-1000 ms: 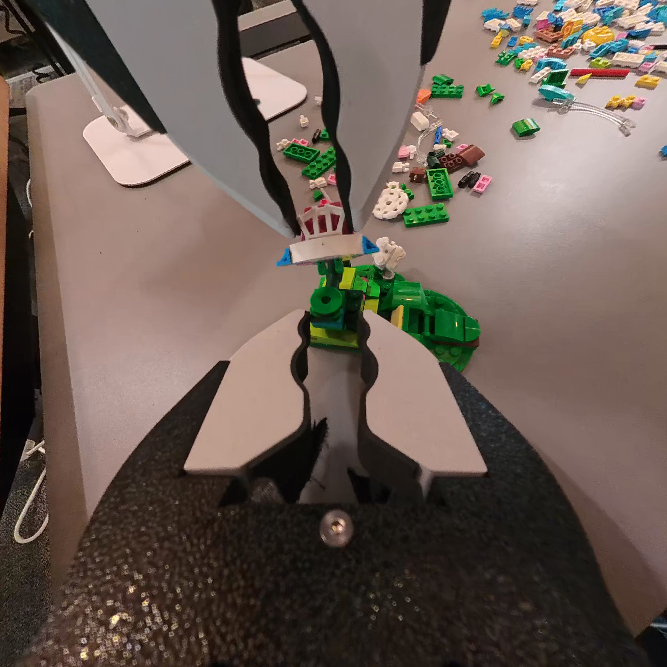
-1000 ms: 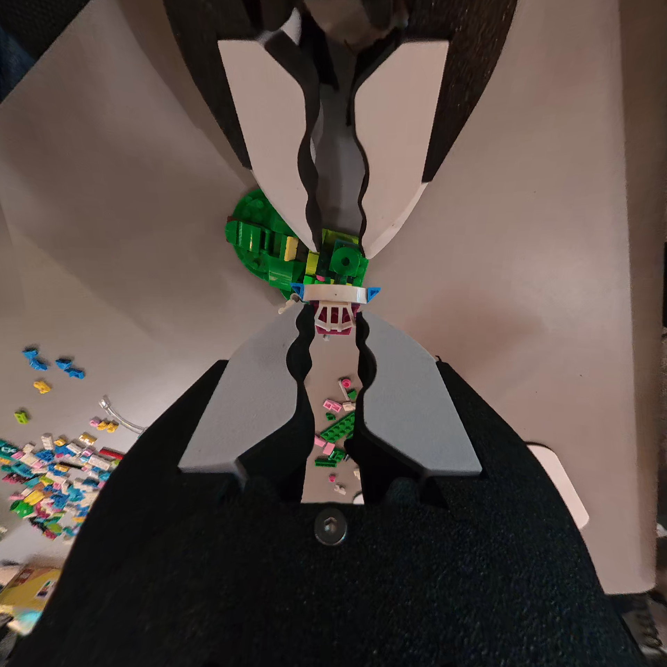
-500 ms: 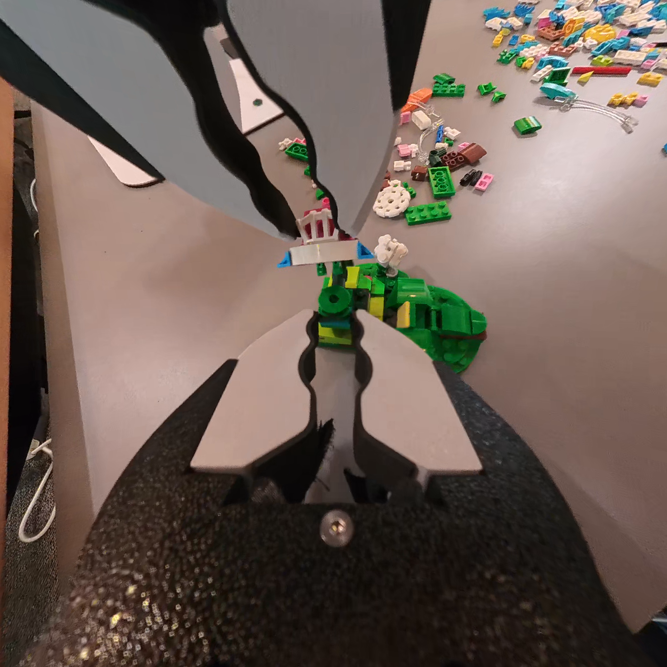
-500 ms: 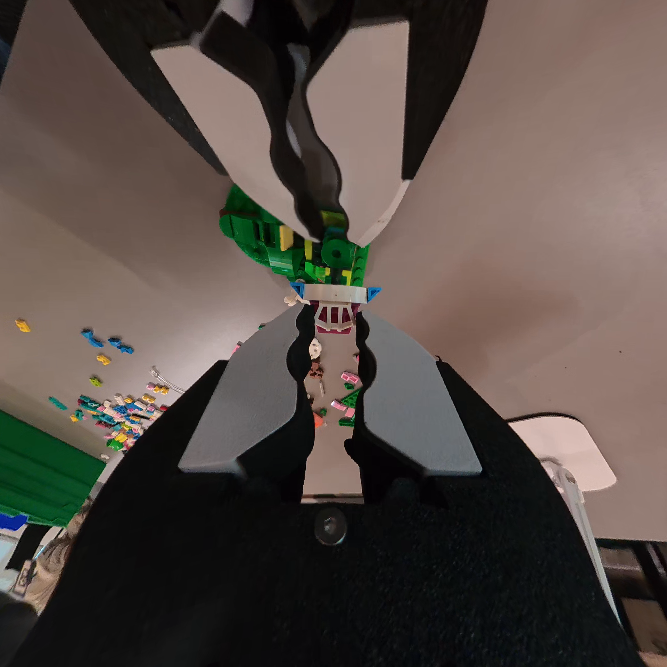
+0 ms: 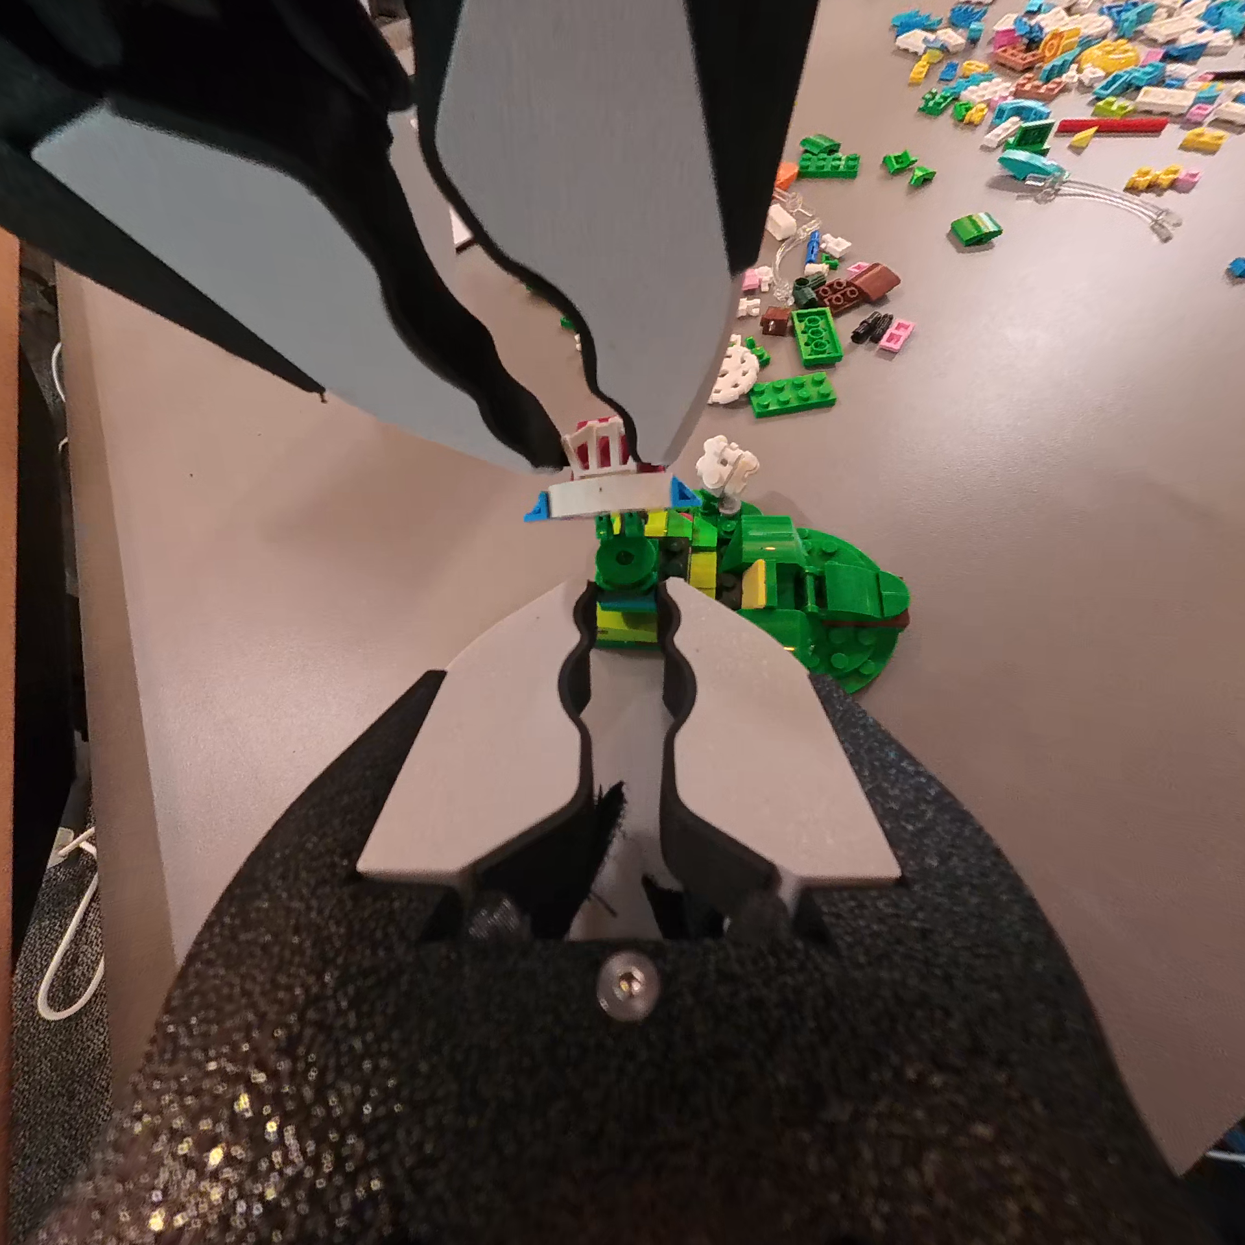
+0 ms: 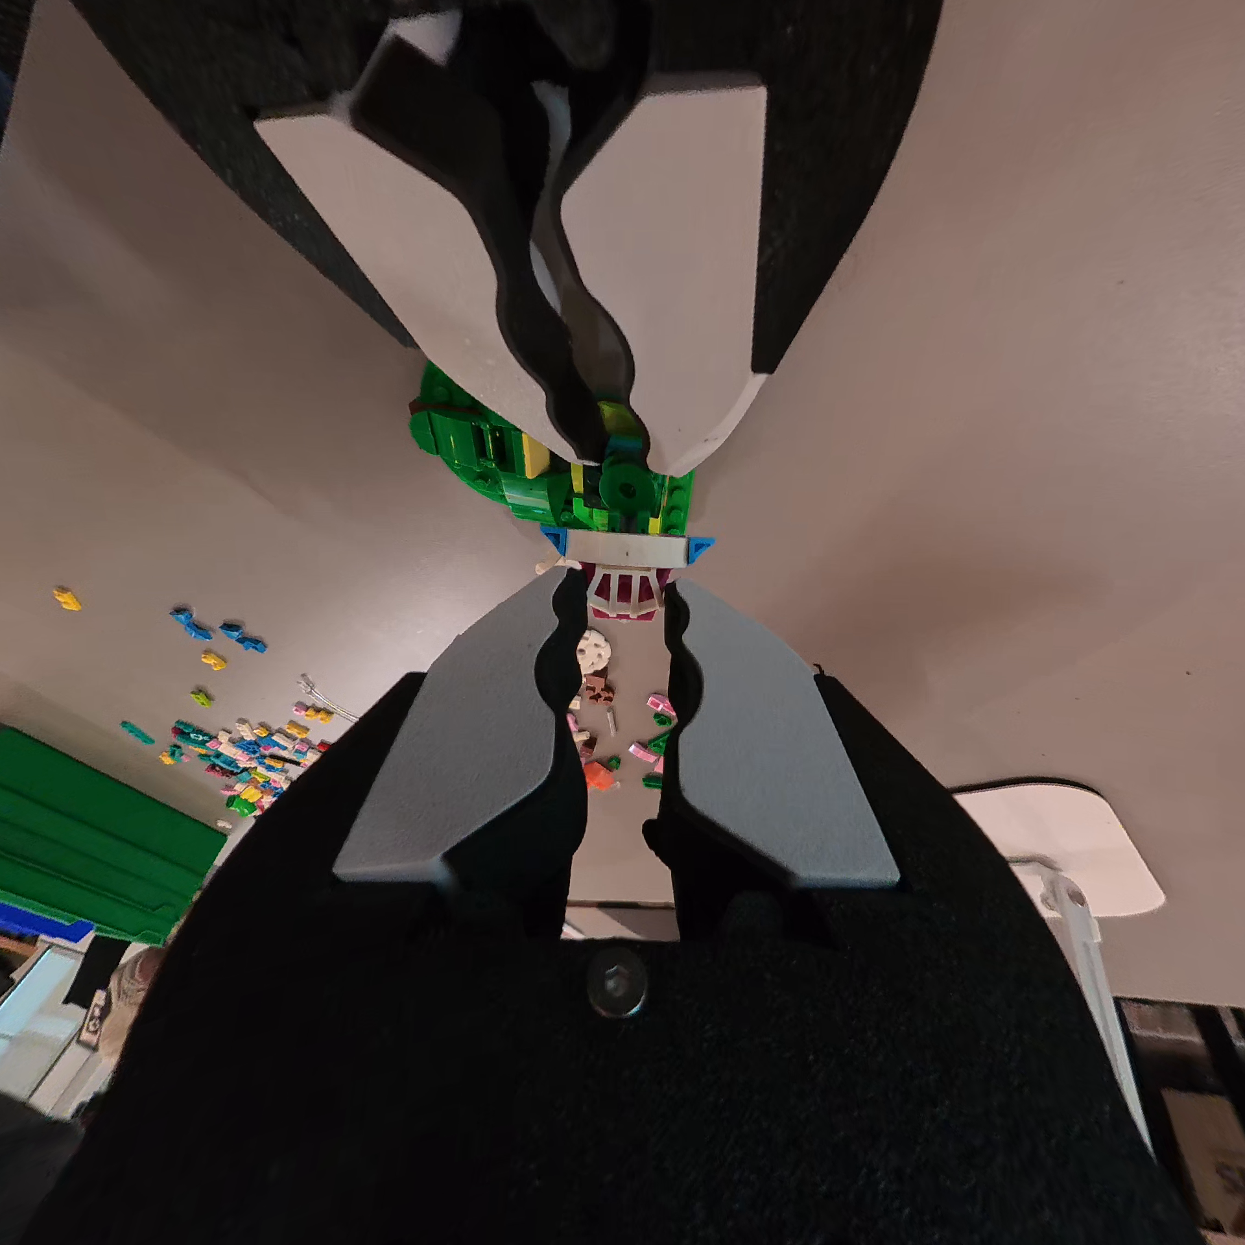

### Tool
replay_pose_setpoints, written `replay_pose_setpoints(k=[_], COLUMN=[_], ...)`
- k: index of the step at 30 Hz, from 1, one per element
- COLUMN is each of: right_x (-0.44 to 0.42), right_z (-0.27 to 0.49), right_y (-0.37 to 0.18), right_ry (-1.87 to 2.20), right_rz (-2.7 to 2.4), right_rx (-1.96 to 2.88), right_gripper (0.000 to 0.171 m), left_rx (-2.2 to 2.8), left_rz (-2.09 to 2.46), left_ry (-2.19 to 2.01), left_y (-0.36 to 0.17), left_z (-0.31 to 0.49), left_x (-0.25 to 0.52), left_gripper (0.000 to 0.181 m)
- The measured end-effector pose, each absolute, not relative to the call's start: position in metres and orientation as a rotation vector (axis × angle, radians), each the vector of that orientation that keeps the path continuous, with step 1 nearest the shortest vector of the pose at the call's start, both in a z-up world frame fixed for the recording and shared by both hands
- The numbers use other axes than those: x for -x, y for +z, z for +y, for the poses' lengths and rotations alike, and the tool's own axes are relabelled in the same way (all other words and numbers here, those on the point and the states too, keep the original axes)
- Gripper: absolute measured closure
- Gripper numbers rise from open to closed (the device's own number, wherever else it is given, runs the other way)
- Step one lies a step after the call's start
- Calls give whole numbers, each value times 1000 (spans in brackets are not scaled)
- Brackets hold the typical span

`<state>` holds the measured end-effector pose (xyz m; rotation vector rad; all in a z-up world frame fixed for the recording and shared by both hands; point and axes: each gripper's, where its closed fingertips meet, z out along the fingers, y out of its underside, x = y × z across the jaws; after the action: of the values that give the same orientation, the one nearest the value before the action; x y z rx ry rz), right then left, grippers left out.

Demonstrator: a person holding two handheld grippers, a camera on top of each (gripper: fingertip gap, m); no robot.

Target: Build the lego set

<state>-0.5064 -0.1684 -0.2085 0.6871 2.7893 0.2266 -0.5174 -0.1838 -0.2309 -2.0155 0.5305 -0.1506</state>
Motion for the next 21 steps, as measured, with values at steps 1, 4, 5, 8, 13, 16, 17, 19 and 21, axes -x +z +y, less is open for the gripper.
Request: replay_pose_setpoints(k=[1, 4, 5, 8, 13, 16, 17, 19, 21], right_x=[506, 506, 506, 505, 504, 503, 502, 502, 500], right_z=[-168, -169, -169, -169, -169, -168, -168, -168, -167], right_y=[-208, -208, -208, -209, -208, -207, -207, -207, -206], right_ry=[233, 236, 236, 234, 204, 162, 142, 101, 68], right_rz=[2788, 2781, 2780, 2776, 2772, 2782, 2788, 2802, 2817], right_rx=[-688, -687, -687, -687, -698, -708, -712, -713, -710], right_gripper=[150, 149, 149, 149, 149, 149, 149, 149, 149], left_rx=[2015, 2015, 2015, 2014, 1967, 1953, 1949, 1934, 1913], left_rz=[532, 532, 533, 532, 503, 495, 490, 481, 466], left_ry=[-151, -154, -155, -156, -172, -181, -182, -199, -230], left_y=[-231, -231, -231, -231, -223, -221, -220, -218, -214], left_z=[-184, -184, -184, -184, -182, -181, -181, -181, -181], left_x=[517, 517, 517, 517, 516, 515, 516, 515, 514], left_gripper=[165, 165, 165, 165, 157, 156, 156, 155, 155])
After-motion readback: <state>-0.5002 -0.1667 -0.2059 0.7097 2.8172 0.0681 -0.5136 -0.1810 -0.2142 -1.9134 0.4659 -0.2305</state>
